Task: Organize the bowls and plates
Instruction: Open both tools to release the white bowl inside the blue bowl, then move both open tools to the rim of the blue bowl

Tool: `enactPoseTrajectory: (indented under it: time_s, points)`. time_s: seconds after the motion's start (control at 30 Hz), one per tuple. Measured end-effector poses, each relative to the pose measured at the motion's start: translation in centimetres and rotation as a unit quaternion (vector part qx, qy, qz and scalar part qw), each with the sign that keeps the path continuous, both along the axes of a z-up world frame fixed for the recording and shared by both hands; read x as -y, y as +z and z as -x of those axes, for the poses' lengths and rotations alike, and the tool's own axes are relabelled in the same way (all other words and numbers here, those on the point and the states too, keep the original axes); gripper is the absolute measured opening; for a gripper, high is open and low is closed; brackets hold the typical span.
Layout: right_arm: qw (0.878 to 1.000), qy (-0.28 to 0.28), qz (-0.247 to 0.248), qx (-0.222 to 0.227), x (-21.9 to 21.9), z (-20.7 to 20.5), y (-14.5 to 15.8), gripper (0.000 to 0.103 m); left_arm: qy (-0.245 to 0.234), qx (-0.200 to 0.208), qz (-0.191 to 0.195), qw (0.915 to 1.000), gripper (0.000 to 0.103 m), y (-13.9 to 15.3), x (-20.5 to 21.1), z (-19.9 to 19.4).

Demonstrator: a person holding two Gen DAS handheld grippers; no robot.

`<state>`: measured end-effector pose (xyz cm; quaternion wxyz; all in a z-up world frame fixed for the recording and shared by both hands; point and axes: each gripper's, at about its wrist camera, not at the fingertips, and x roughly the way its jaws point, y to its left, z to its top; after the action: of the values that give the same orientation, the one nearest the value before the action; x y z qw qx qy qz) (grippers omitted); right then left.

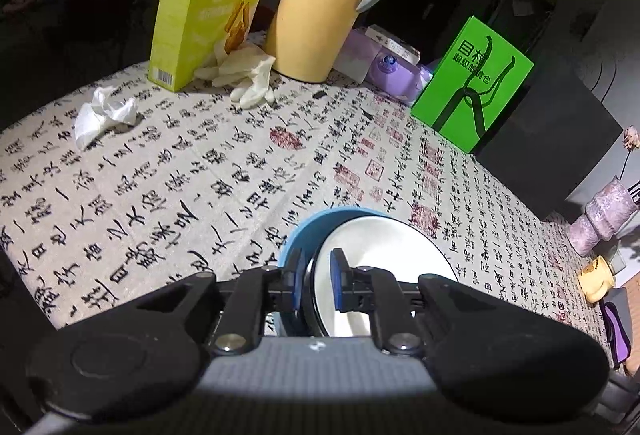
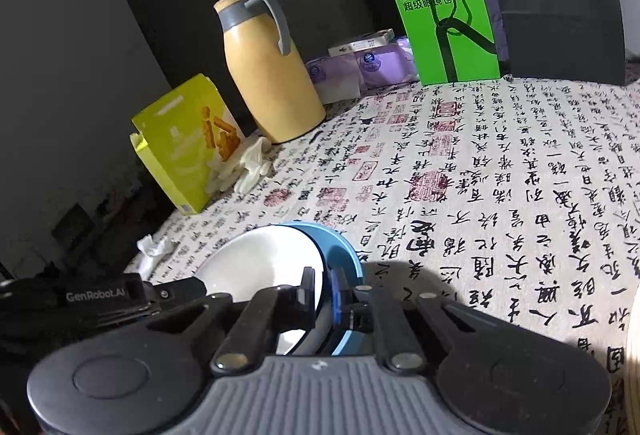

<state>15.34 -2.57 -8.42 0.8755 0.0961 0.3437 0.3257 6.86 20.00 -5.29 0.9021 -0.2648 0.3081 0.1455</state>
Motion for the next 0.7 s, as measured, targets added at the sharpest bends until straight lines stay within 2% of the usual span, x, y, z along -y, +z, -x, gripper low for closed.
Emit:
enactPoseTrajectory:
  time_s: [0.03, 0.1, 0.13, 0.23, 0.3, 0.33, 0.4, 0.43, 0.5, 0.57, 0.7]
  points:
    - [1.000, -0.002, -0.003, 0.003, 0.2, 0.0, 0.1, 0.010, 0.000, 0.003, 0.001, 1.0000, 0.021, 0.1, -0.1, 0.1]
    - [1.000, -0.004, -0.012, 0.007, 0.8, 0.1, 0.3, 0.011, -0.001, 0.011, -0.001, 0.9999, 0.042, 0.3, -0.1, 0.3]
    - [1.000, -0.003, -0.018, 0.009, 1.0, 0.2, 0.4, 0.012, 0.001, 0.016, -0.006, 0.9999, 0.044, 0.4, -0.1, 0.5]
    - [1.000, -0.004, -0.024, 0.018, 1.7, 0.4, 0.6, 0.025, -0.002, 0.031, -0.017, 0.9994, 0.051, 0.8, 0.0, 1.0]
    - [0.999, -0.003, -0.024, 0.024, 2.0, 0.7, 0.7, 0.032, -0.003, 0.040, -0.022, 0.9990, 0.065, 1.0, 0.1, 1.4]
    - [0.999, -0.002, -0.023, 0.027, 2.2, 0.8, 0.7, 0.035, -0.002, 0.044, -0.029, 0.9986, 0.068, 1.1, 0.2, 1.6]
    - [0.999, -0.001, -0.020, 0.035, 2.5, 1.2, 0.8, 0.052, -0.004, 0.056, -0.041, 0.9976, 0.085, 1.3, 0.4, 2.1]
    - [0.999, 0.000, -0.019, 0.041, 2.6, 1.4, 0.8, 0.057, -0.006, 0.062, -0.045, 0.9971, 0.087, 1.4, 0.5, 2.4]
    - [0.998, 0.001, -0.016, 0.053, 2.8, 2.0, 0.9, 0.074, -0.008, 0.076, -0.051, 0.9957, 0.101, 1.5, 0.6, 3.1]
    - [0.998, 0.001, -0.015, 0.064, 3.1, 2.6, 1.0, 0.087, -0.006, 0.094, -0.054, 0.9941, 0.103, 1.6, 0.7, 3.8]
    - [0.997, -0.002, -0.014, 0.080, 3.7, 3.7, 1.2, 0.097, -0.006, 0.114, -0.059, 0.9918, 0.103, 1.7, 1.0, 5.1]
